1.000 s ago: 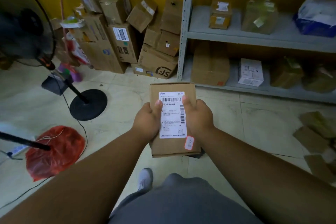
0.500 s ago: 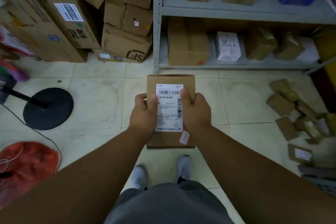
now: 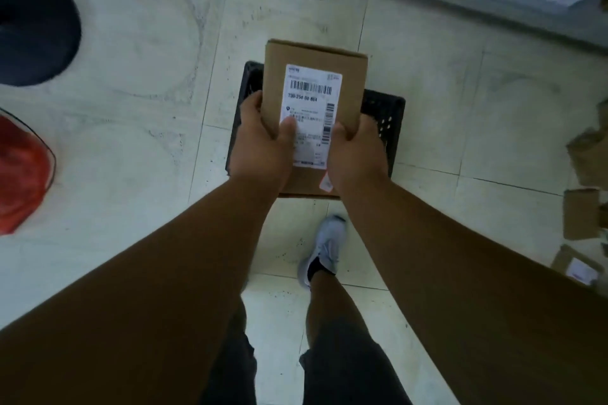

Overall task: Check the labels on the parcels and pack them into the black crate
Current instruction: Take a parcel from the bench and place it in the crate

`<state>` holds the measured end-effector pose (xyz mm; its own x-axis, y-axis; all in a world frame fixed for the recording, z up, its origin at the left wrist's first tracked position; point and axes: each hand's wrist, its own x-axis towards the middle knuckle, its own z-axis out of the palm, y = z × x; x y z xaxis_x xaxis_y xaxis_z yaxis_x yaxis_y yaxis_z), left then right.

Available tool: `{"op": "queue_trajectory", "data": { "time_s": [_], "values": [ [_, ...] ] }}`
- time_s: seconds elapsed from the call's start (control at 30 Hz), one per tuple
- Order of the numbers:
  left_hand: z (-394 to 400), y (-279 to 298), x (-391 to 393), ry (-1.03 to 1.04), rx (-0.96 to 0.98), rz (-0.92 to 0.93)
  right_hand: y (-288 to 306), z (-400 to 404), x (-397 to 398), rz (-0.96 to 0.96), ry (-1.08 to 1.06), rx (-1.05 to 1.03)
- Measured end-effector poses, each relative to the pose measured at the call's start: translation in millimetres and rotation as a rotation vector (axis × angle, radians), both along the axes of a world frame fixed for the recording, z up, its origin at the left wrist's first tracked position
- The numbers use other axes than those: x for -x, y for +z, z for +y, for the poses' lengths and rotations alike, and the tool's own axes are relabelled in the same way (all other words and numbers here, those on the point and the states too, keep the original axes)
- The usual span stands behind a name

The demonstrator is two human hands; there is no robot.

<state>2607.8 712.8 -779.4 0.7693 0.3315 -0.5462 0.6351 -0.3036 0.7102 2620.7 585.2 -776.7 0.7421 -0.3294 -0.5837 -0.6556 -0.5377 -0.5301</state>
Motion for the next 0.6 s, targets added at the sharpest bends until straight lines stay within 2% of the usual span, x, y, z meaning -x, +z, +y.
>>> {"op": "queue_trajectory", "data": {
  "time_s": [0.13,0.3,0.43,0.53,0.6],
  "values": [
    [8.3,-111.5,8.6,0.057,-0.097,0.07,-109.6,9.8,-2.4,0.047,-0.006,-0.037],
    [15.0,-225.4,0.3,-0.211,-0.201,0.132,-232.0,2.0,-2.2,0.03,-0.065,-0.017],
    [11.6,-290.7,-17.6,-0.375,-0.225,0.184,-299.4,-1.3,-6.5,-0.02,-0.036,0.036],
    [15.9,-326.9,-31.1,-0.421,-0.245,0.227,-337.5,2.1,-14.9,-0.04,0.026,0.031],
    [18.0,-348.6,-36.8,-0.425,-0.25,0.289,-361.7,5.6,-19.1,0.015,0.07,0.05]
  ]
}}
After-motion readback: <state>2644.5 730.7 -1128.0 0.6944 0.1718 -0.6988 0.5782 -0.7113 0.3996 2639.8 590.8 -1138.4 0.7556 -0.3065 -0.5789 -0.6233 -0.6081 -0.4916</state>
